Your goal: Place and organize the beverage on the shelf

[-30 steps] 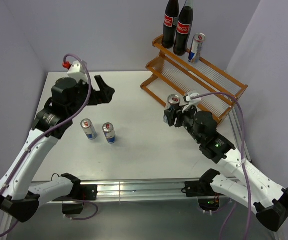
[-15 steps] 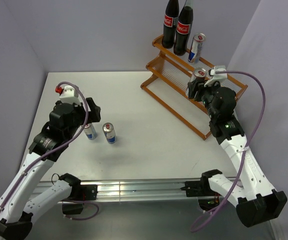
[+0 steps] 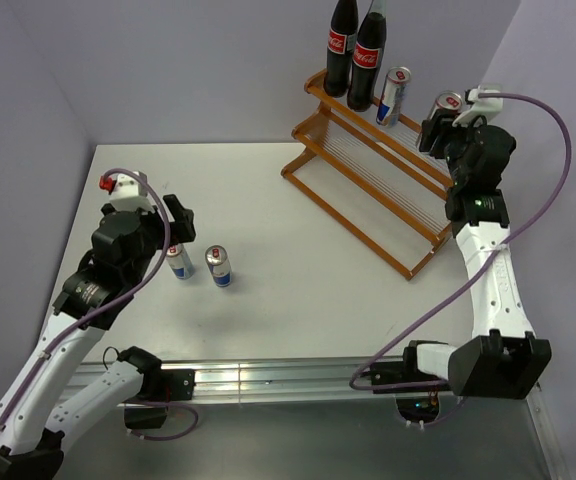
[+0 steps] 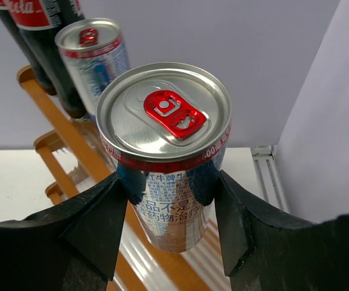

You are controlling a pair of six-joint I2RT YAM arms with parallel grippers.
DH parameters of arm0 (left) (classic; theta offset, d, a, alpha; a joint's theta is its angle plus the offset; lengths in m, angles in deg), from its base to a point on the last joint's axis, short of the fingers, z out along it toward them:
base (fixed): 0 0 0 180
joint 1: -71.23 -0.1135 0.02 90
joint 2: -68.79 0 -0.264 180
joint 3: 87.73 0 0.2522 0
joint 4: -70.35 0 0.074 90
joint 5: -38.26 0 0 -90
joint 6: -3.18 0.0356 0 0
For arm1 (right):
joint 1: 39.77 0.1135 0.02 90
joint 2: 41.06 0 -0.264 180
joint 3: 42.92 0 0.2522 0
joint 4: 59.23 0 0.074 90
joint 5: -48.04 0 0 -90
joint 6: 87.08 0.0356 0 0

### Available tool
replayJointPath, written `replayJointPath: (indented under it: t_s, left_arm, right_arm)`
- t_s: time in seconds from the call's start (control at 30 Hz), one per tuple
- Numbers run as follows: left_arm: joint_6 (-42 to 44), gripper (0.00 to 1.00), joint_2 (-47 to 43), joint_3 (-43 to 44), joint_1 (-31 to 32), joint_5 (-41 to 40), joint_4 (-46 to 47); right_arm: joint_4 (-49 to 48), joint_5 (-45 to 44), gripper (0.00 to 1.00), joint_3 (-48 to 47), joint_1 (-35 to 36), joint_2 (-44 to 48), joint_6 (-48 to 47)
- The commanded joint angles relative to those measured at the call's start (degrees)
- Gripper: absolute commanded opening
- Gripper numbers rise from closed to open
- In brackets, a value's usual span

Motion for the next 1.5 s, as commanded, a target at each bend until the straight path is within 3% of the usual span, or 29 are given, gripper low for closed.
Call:
replayJointPath:
  t_s: [0.0,0.33,0.77,0.87,1.03,1.1,1.37,1.47]
  left_arm:
    - [-0.59,1.00,-0.13,0.09,-0.59,-0.02,2.17]
    - [-0.06,0.99,-1.01,-0.62,-2.96,1.75,3.32]
    - [0.29,0.99,-1.19,-0.71,-4.28,3.68,3.58]
    - [0.29,0.99,-1.19,-0.71,-4.37,3.85,3.67]
    - [0.38,0.99,-1.19,-0.71,-4.55,4.12,3.76]
    - [0.46,1.00,-1.10,-0.88,-4.55,4.12,3.67]
    - [0.64,1.00,-1.71,-1.14,-4.64,4.12,4.02]
    - [0.64,0.99,-1.63,-1.06,-4.64,4.03,3.93]
  right_arm:
    - [-8.31,4.73,0.00,-5.63,-1.59,-1.83,0.43]
    - [-10.43,16.07,0.00,-9.06,-4.41,-9.66,-0.89]
    - [-8.23,22.50,0.01,-11.17,-5.20,-14.58,-1.95]
    - [-7.35,23.55,0.05,-11.52,-5.20,-15.29,-2.12]
    - [-5.95,24.44,0.16,-12.40,-5.20,-16.69,-2.73]
    - [-5.94,24.08,0.27,-12.23,-5.20,-16.87,-2.91]
    - [-3.14,25.05,0.45,-14.95,-5.20,-19.15,-4.14]
    - [-3.22,25.14,0.77,-14.52,-5.20,-18.63,-3.88]
